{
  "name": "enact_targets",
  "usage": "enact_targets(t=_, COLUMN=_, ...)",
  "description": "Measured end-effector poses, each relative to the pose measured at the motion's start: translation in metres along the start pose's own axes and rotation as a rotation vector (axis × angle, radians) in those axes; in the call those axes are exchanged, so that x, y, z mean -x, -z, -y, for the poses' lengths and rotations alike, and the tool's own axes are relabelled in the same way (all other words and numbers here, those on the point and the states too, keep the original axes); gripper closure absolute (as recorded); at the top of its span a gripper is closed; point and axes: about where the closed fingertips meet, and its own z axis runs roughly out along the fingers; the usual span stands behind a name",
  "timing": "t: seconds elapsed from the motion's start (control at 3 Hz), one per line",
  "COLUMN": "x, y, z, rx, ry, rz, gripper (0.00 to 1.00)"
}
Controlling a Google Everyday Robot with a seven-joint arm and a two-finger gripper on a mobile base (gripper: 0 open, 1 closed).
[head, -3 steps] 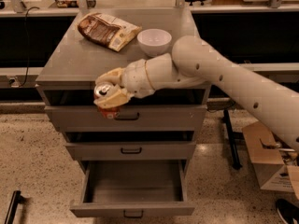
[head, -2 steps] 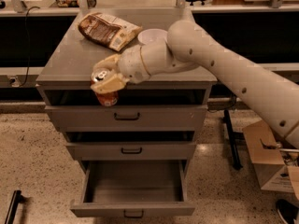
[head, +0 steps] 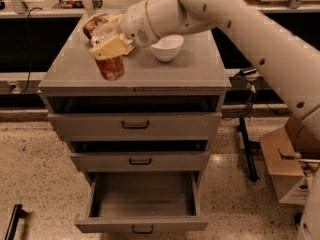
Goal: Pick coke can from bottom drawer and place on counter
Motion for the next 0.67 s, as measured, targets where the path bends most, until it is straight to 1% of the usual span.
enact_targets(t=0.33, x=0.0152, y=0.0177, z=0.0204, rx=-0.064, ry=-0.046, rz=0.016, gripper=1.0)
enact_targets(t=0.67, x=0.0152, y=0.0177, z=0.0204, rx=-0.064, ry=-0.046, rz=0.016, gripper=1.0)
